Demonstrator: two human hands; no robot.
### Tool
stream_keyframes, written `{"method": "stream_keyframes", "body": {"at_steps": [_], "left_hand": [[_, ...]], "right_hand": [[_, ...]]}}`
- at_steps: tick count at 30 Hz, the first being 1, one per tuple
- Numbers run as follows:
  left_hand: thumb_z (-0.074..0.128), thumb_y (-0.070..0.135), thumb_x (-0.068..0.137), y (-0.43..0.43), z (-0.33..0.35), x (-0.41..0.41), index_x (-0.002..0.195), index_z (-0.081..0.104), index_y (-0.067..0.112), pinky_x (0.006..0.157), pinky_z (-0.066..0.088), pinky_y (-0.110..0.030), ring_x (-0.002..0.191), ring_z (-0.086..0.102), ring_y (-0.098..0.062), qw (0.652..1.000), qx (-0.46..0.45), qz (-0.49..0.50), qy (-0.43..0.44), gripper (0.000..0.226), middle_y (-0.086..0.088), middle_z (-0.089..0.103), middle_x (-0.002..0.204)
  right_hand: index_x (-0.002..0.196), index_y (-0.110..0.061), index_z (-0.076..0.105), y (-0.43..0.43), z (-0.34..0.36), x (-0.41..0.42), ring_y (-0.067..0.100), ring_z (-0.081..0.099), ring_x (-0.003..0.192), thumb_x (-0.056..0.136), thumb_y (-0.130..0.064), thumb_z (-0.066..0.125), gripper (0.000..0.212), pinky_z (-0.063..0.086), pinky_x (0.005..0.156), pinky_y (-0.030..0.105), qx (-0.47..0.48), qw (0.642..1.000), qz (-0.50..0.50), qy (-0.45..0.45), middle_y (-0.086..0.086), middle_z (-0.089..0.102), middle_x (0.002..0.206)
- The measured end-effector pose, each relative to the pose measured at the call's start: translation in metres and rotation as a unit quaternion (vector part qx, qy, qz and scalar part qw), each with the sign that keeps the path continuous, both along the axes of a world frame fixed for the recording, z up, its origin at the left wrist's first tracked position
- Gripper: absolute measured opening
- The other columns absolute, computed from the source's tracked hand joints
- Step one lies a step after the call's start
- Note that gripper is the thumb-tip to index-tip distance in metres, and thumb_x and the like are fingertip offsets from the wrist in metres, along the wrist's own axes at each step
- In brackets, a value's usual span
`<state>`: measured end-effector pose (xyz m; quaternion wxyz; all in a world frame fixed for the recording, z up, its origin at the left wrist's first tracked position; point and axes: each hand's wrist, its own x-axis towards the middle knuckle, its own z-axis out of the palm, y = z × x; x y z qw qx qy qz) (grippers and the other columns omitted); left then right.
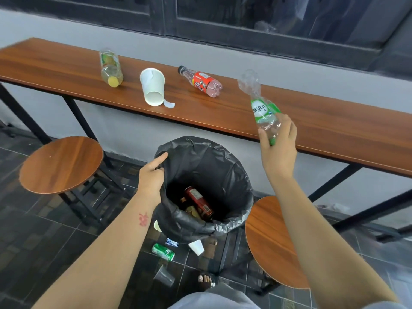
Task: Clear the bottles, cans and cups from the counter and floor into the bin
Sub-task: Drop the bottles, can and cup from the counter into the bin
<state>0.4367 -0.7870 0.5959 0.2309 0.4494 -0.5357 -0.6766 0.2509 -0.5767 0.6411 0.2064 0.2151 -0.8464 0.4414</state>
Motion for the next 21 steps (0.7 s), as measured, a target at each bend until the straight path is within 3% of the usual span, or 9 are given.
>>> {"method": "stream_keyframes", "body": {"at_steps": [1,3,6,8,11,14,16,18,21], "left_hand": [[0.04,-0.01,0.095,0.001,0.001,0.003,0.114,0.072,0.03,0.068,0.046,-0.008,0.085,0.056,0.0,1.0,-0.01,0.0,-0.005,0.055,0.013,0.058,0.114],[0.039,-0.01,0.094,0.003,0.003,0.01,0.115,0.072,0.03,0.073,0.044,-0.01,0.081,0.053,0.001,1.0,-0.015,0.001,-0.007,0.055,0.015,0.056,0.111],[0.039,-0.01,0.095,0.005,0.006,0.021,0.115,0.072,0.029,0.093,0.043,-0.022,0.096,0.052,-0.007,1.0,-0.01,0.006,-0.002,0.055,0.01,0.054,0.12],[0.04,-0.009,0.095,0.005,0.008,0.023,0.115,0.072,0.029,0.103,0.041,-0.031,0.107,0.051,-0.014,1.0,-0.008,0.01,-0.004,0.054,0.008,0.054,0.126],[0.042,-0.007,0.096,0.009,0.012,0.031,0.114,0.072,0.03,0.106,0.04,-0.04,0.114,0.05,-0.017,1.0,-0.009,0.009,0.0,0.051,0.005,0.054,0.134],[0.048,0.004,0.098,0.009,0.017,0.037,0.099,0.073,0.031,0.105,0.042,-0.045,0.12,0.051,-0.024,0.999,0.014,0.036,0.006,0.036,0.0,0.056,0.135],[0.049,0.007,0.099,0.007,0.017,0.042,0.099,0.071,0.031,0.104,0.043,-0.045,0.118,0.053,-0.025,0.999,0.023,0.043,0.009,0.033,-0.002,0.057,0.135],[0.045,0.002,0.099,0.004,0.016,0.045,0.114,0.069,0.03,0.104,0.043,-0.045,0.116,0.053,-0.022,0.999,0.008,0.034,0.007,0.04,0.001,0.055,0.138],[0.043,-0.003,0.098,0.0,0.017,0.045,0.122,0.066,0.032,0.105,0.041,-0.046,0.125,0.048,-0.024,0.999,-0.012,0.029,-0.002,0.048,0.002,0.05,0.142]], "right_hand": [[0.134,-0.029,0.038,0.003,-0.003,0.012,0.001,0.049,0.105,0.094,-0.033,0.058,0.046,0.044,0.072,0.017,-0.002,1.0,0.019,0.017,0.003,0.034,0.15],[0.136,-0.034,0.034,0.008,-0.009,0.036,-0.008,0.04,0.108,0.094,-0.037,0.058,0.048,0.043,0.074,0.018,0.007,0.998,0.064,0.026,0.0,0.033,0.149],[0.138,-0.03,0.036,0.012,-0.025,0.073,0.004,0.049,0.101,0.094,-0.041,0.056,0.05,0.05,0.068,0.026,0.065,0.988,0.133,0.036,-0.004,0.033,0.149],[0.137,-0.029,0.038,0.011,-0.037,0.088,0.014,0.06,0.084,0.094,-0.044,0.054,0.048,0.056,0.064,0.033,0.122,0.978,0.171,0.017,-0.007,0.033,0.149],[0.138,-0.03,0.037,0.007,-0.049,0.106,0.003,0.057,0.071,0.094,-0.046,0.053,0.049,0.053,0.068,0.025,0.212,0.955,0.207,-0.019,-0.008,0.032,0.149],[0.135,-0.028,0.039,0.002,-0.051,0.109,0.007,0.063,0.091,0.093,-0.044,0.057,0.048,0.047,0.072,0.016,0.232,0.945,0.226,-0.053,-0.007,0.033,0.147],[0.135,-0.028,0.04,0.001,-0.052,0.108,0.008,0.063,0.092,0.092,-0.044,0.057,0.049,0.048,0.071,0.016,0.245,0.939,0.237,-0.053,-0.008,0.033,0.147],[0.135,-0.03,0.04,0.0,-0.053,0.103,0.009,0.063,0.091,0.091,-0.044,0.058,0.049,0.051,0.073,0.021,0.274,0.927,0.25,-0.048,-0.008,0.034,0.147],[0.134,-0.034,0.038,-0.005,-0.055,0.094,0.022,0.059,0.112,0.09,-0.045,0.058,0.05,0.049,0.095,0.037,0.328,0.9,0.279,-0.074,-0.006,0.032,0.151]]}}
